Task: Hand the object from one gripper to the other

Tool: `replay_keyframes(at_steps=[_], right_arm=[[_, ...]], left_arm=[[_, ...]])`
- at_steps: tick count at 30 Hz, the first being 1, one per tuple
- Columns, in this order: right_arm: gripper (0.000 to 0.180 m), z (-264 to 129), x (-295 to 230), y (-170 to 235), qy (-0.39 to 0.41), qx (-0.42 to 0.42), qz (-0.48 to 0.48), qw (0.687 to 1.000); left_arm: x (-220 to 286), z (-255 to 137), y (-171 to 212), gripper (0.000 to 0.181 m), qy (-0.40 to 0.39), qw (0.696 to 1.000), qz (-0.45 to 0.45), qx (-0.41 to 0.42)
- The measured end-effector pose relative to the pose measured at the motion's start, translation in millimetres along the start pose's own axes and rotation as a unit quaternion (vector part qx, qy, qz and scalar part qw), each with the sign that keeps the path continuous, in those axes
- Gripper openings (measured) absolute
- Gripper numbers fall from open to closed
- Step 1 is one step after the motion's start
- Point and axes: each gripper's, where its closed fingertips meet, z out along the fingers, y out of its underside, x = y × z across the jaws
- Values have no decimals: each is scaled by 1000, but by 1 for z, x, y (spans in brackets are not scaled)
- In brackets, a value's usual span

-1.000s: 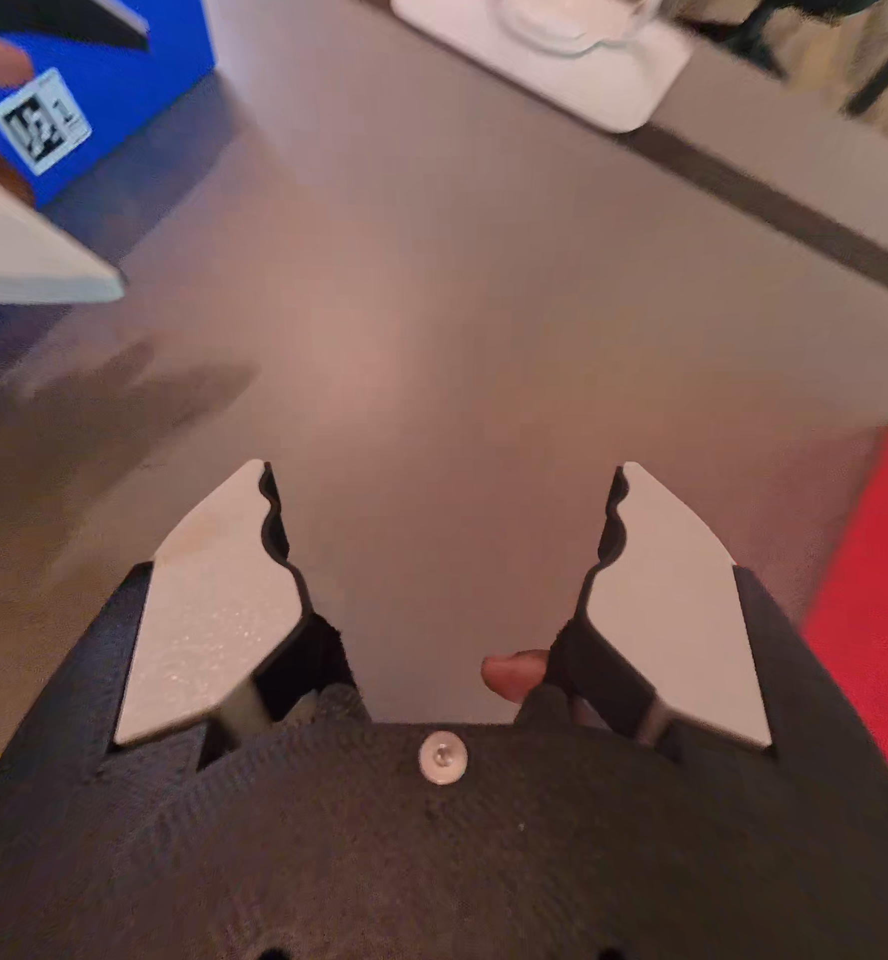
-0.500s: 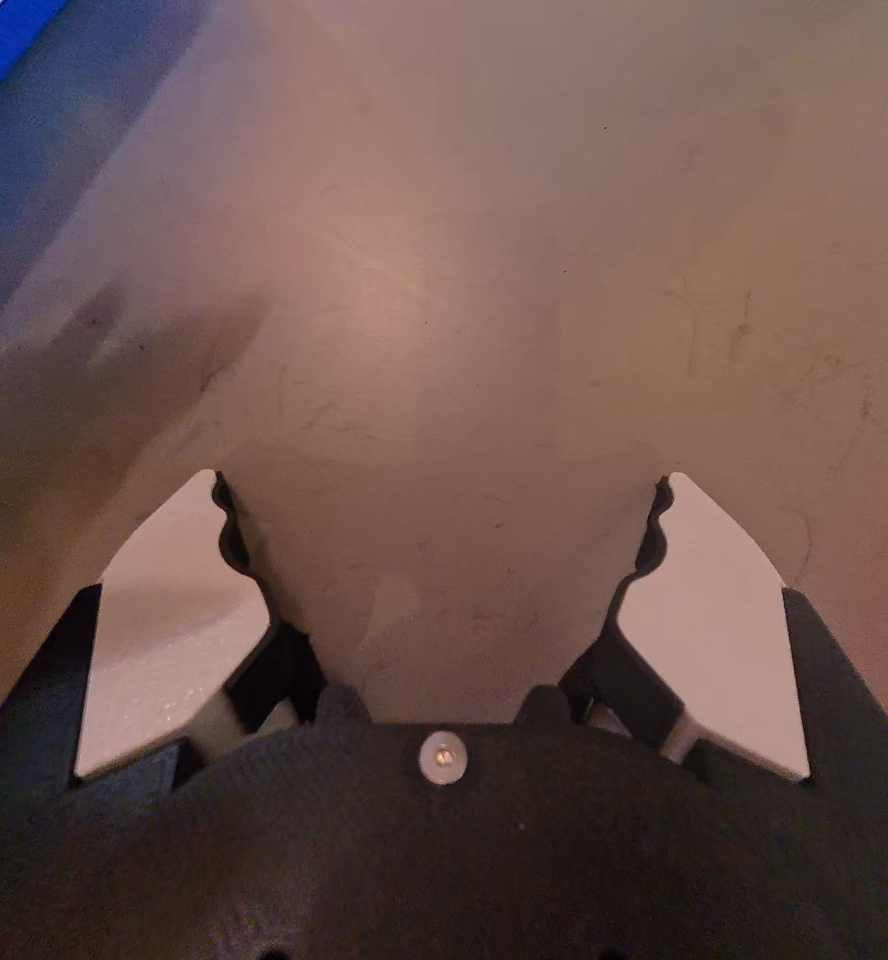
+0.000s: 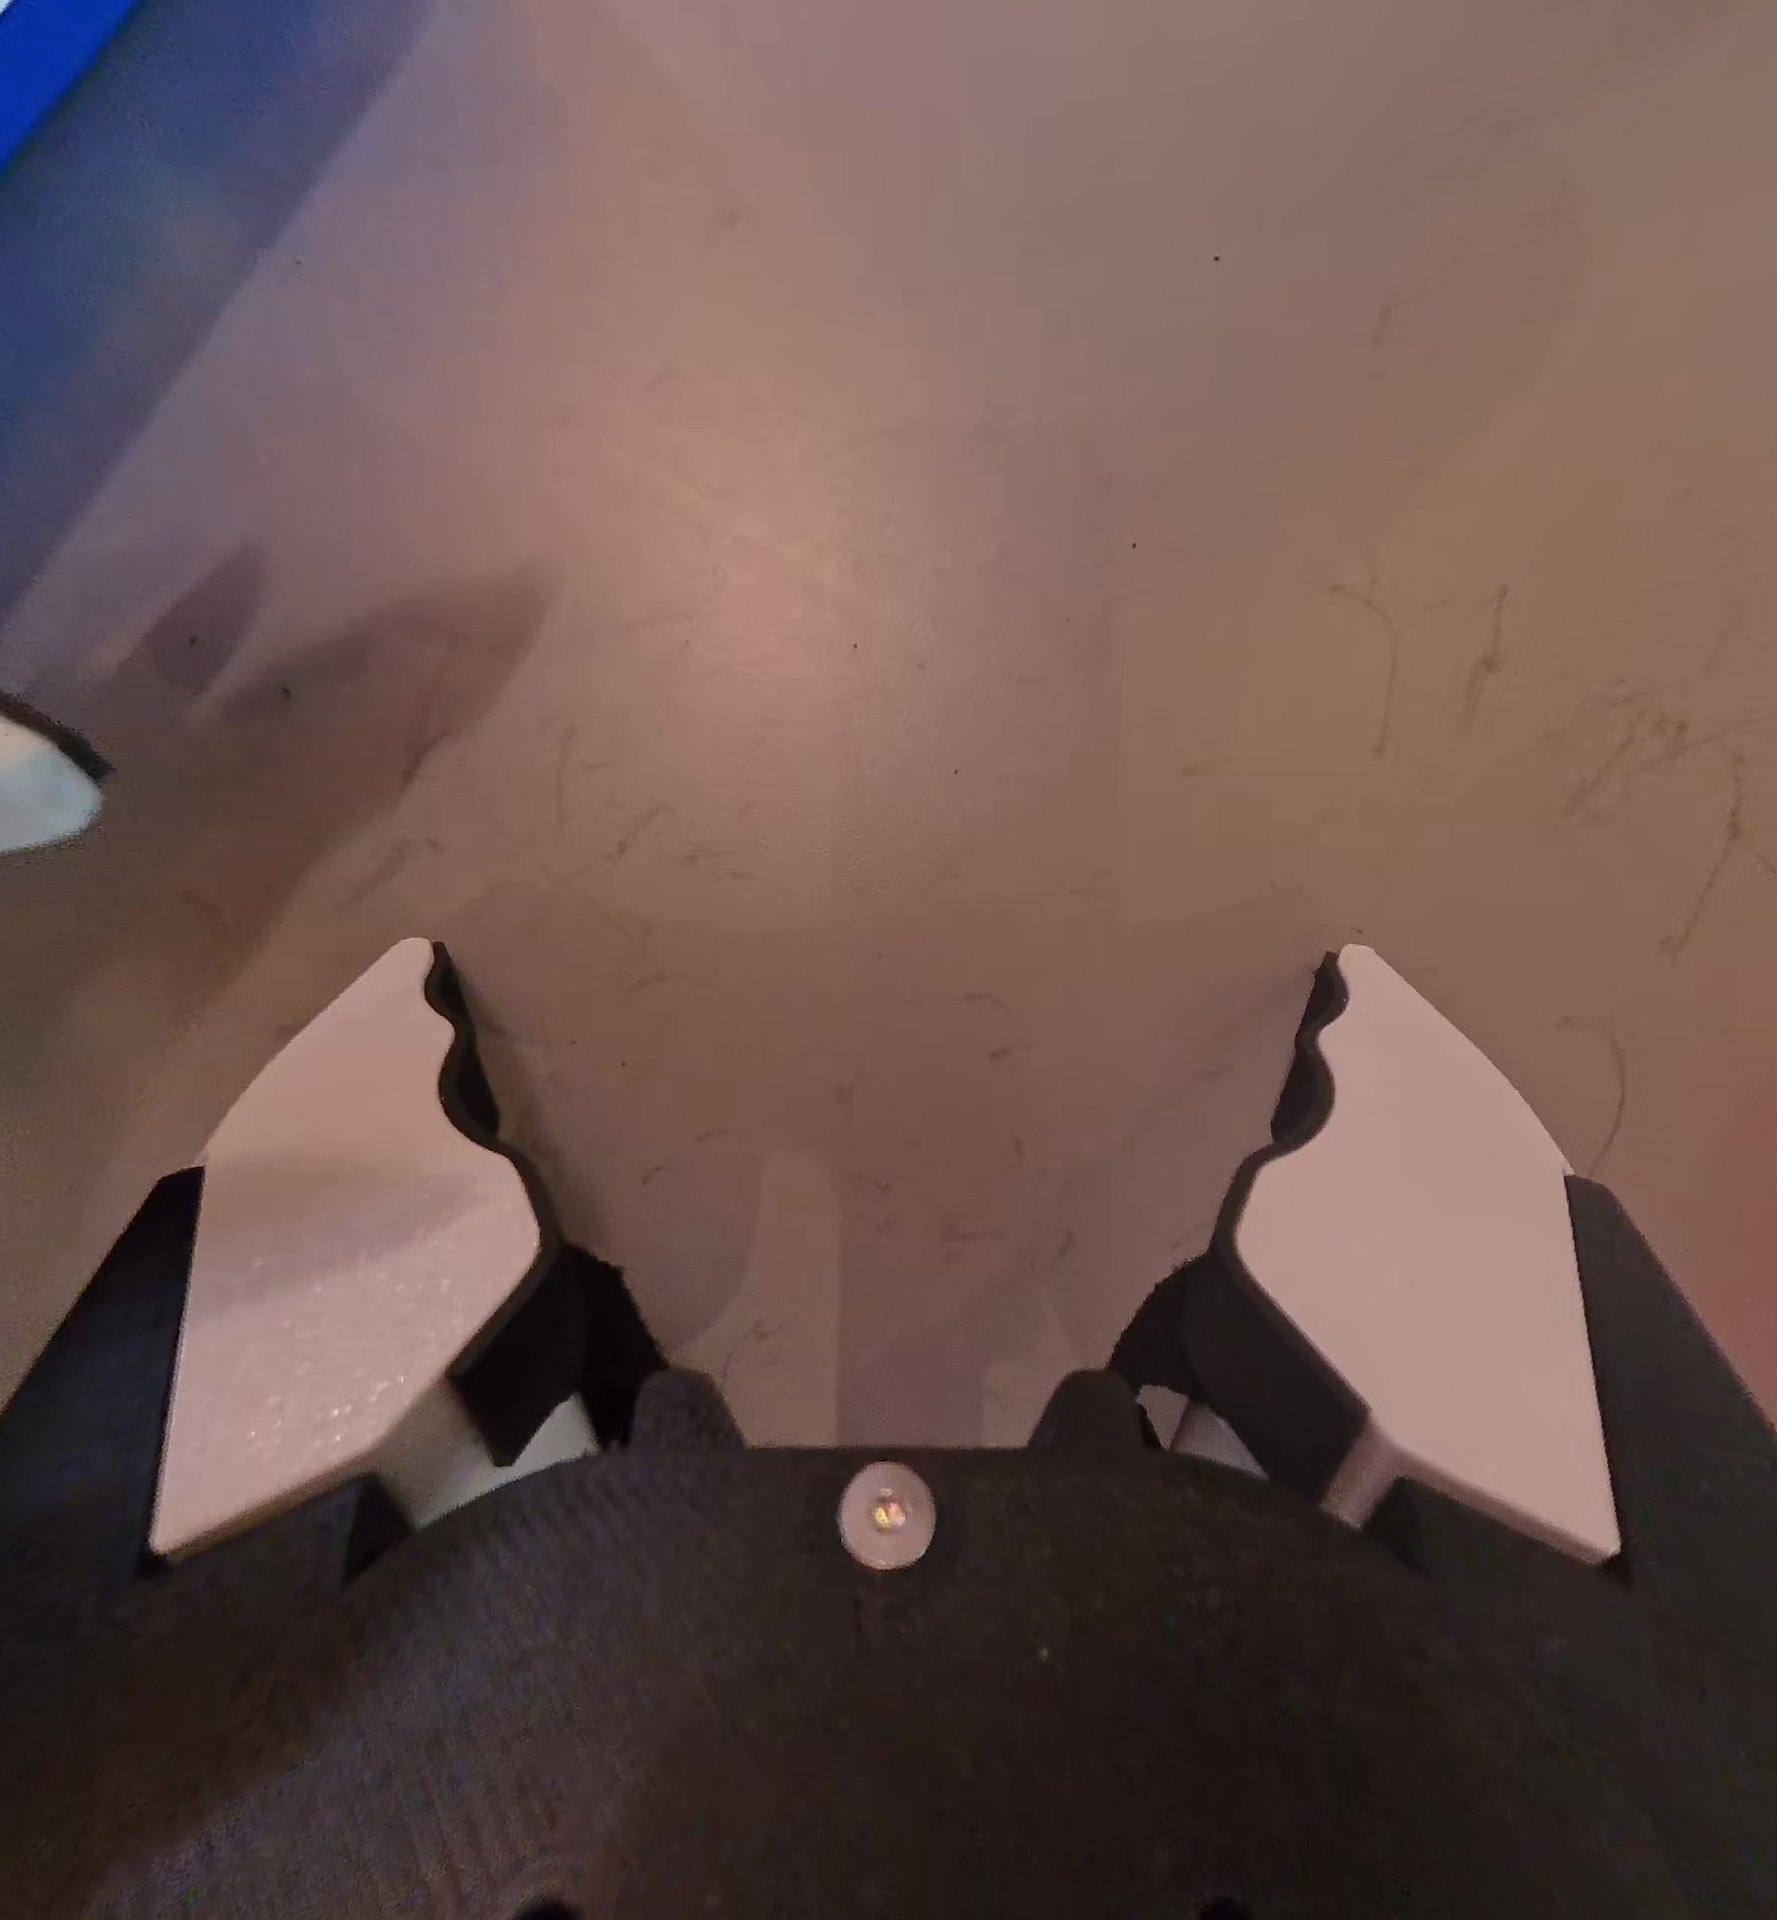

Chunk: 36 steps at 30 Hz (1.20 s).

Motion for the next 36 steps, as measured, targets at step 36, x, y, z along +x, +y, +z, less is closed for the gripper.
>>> replay_keyframes(at_steps=[36], right_arm=[[146,1,-1,-2,-1,0,0,1000]], left_arm=[[6,0,-2,120,9,1000,15,10]])
